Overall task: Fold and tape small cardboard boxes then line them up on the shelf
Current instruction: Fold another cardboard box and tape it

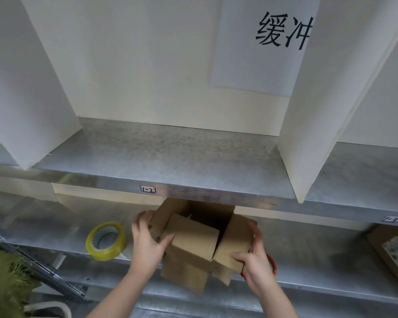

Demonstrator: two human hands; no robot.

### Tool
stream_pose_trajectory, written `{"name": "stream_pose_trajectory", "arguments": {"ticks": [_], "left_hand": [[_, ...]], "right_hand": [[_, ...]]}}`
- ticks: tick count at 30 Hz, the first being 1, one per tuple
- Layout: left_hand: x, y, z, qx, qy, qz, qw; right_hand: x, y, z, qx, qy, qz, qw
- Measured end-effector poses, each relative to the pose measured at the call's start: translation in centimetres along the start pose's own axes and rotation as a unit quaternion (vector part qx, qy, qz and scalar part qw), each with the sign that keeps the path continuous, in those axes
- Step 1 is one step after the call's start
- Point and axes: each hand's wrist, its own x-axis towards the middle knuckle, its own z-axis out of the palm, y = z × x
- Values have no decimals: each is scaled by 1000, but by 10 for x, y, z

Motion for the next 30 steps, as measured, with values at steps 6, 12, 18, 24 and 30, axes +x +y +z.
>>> {"name": "stream_pose_trajectory", "arguments": {"ticks": [6,12,18,24,30], "left_hand": [[-12,-3,17,-197,-152,-104,963],[-3,0,23,-161,-233,-123,951],[2,-8,22,-127,-226,-119,958],[18,-12,8,-151,-279,-123,940],[25,-11,-3,-128,-302,-120,937]], "right_hand": [[-16,7,14,-1,-3,41,999],[-25,16,26,-33,-38,72,996],[5,-2,9,-363,64,-22,929],[33,-20,27,-414,-211,-74,882],[29,-7,27,-411,-189,-84,888]]}}
